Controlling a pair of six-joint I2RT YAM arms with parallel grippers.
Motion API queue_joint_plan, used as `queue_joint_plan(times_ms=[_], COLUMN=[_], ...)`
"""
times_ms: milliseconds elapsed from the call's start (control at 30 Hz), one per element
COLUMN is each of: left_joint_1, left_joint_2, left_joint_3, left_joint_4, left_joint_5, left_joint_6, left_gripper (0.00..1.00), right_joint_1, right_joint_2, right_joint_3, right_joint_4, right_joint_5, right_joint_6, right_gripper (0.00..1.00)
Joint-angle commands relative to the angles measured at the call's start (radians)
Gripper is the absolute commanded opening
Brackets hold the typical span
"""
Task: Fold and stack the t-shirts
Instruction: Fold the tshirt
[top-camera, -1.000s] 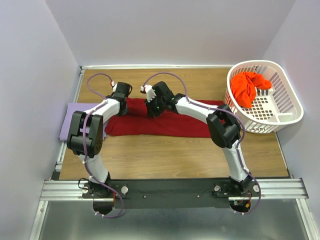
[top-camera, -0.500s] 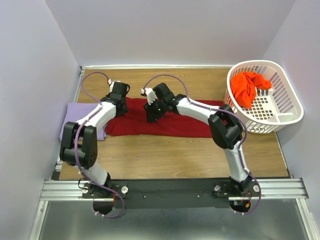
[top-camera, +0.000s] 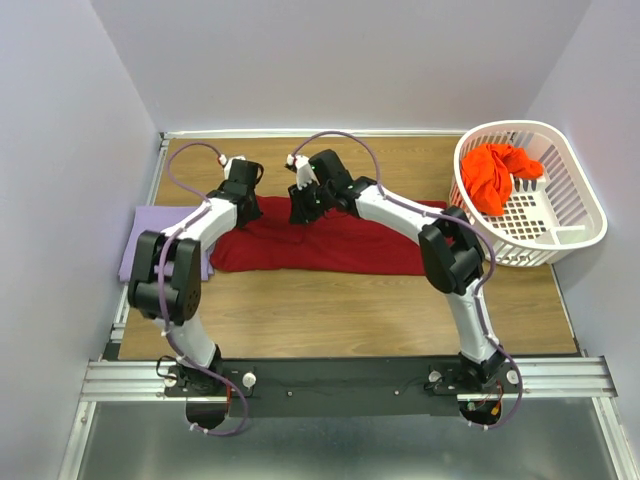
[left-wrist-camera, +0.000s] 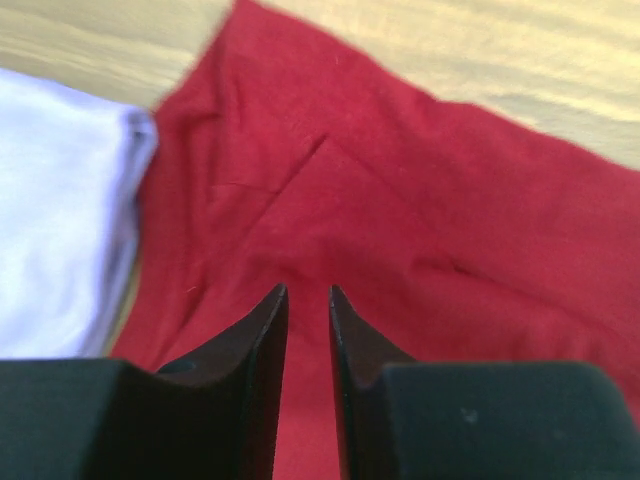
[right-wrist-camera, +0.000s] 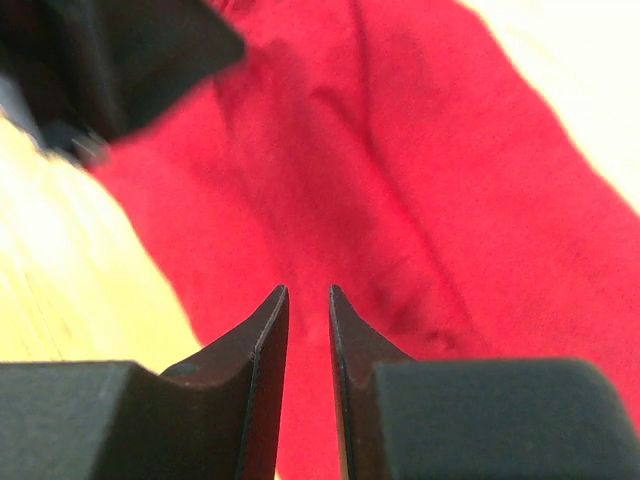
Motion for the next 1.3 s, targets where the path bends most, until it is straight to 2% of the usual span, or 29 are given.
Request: queue_joint_plan(times_ms=[0,167,400,467,600,667,733,800,900,1100,1267], left_joint_1=[0.021,0.061,0.096,0.098,0.093,0.084,0.060,0.020,-0.022,-0.089,-0.089], left_joint_2=[0.122,0.207,0.231,0.216,0.155,0.109,0.079,0.037,-0.020,-0.103,-0.085], left_joint_3=[0.049,0.059,0.069,0.070,0.075,0.079,0.084,0.080,0.034,-0.143,-0.236], left_joint_4=[0.029,0.034,0.026,0.025,0.025,0.014,-0.001,-0.027,-0.049,-0.023,0.034], left_joint_5=[0.044,0.055,0.057,0.063,0.077,0.075,0.066,0.034,-0.008,0.008,0.038], left_joint_6=[-0.049,-0.080,-0.090,-0.083,-0.069,-0.064,-0.063,-0.066,-0.093,-0.172,-0.192], left_gripper=[0.29,0.28,0.28,0.31,0.44,0.48,0.53,0.55,0.56,0.56,0.55], right_joint_1=[-0.042,-0.082,-0.134,-0.136,-0.136,-0.136,-0.134,-0.136,-0.134,-0.136,-0.136], right_joint_2=[0.089,0.155,0.123,0.086,-0.007,-0.058,-0.138,-0.219,-0.285,-0.428,-0.492], right_joint_3=[0.033,-0.010,-0.165,-0.182,-0.234,-0.266,-0.306,-0.380,-0.472,-0.662,-0.770], right_joint_4=[0.057,0.081,0.141,0.141,0.138,0.138,0.135,0.126,0.097,0.029,-0.006], right_joint_5=[-0.048,-0.070,-0.029,-0.015,0.014,0.051,0.124,0.205,0.287,0.485,0.519], right_joint_6=[0.096,0.122,0.149,0.137,0.102,0.087,0.068,0.060,0.064,0.117,0.159], right_gripper=[0.29,0.27,0.27,0.27,0.28,0.31,0.41,0.50,0.58,0.60,0.61])
